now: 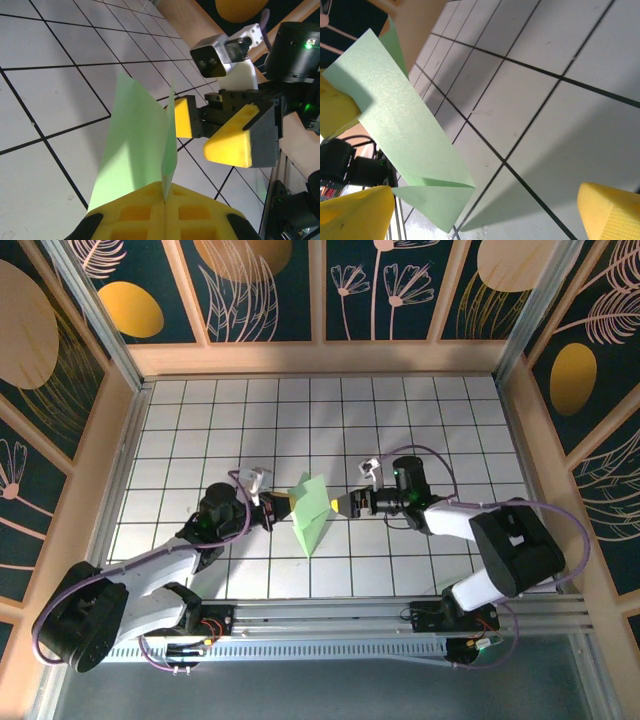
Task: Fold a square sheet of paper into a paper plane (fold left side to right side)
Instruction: Fold the wing for the fifth time at the center of the table.
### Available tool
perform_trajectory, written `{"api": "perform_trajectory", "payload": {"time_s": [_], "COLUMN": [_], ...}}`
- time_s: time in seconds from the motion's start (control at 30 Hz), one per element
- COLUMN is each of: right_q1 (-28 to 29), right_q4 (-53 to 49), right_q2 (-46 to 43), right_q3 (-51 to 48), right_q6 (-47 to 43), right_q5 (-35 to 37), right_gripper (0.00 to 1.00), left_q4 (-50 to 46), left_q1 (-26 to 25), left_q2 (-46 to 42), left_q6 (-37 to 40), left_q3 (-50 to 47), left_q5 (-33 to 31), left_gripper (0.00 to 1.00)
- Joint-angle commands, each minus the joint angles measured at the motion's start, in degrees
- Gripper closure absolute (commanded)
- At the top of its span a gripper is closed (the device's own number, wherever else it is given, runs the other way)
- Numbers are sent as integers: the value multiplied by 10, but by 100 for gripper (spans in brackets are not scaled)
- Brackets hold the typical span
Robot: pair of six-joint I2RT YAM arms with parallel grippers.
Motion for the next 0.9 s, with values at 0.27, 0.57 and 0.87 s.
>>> {"api": "perform_trajectory", "payload": {"time_s": [0.27,0.57,0.87], "right_q1": [59,60,52], "right_q4": [85,46,-12], "right_q2": [87,64,49], "right_q3": [44,55,75], "right_q6": [-16,-32,-60], "right_q5": [-64,-71,-52], "right_gripper": [19,36,40], "left_q4": [32,21,32], "left_q1": [4,4,5], "left_q2": [-1,37,67], "left_q6": [31,32,30], "left_q3": [-13,0,5], "left_q5": [22,0,-2], "left_gripper": [100,100,100]}}
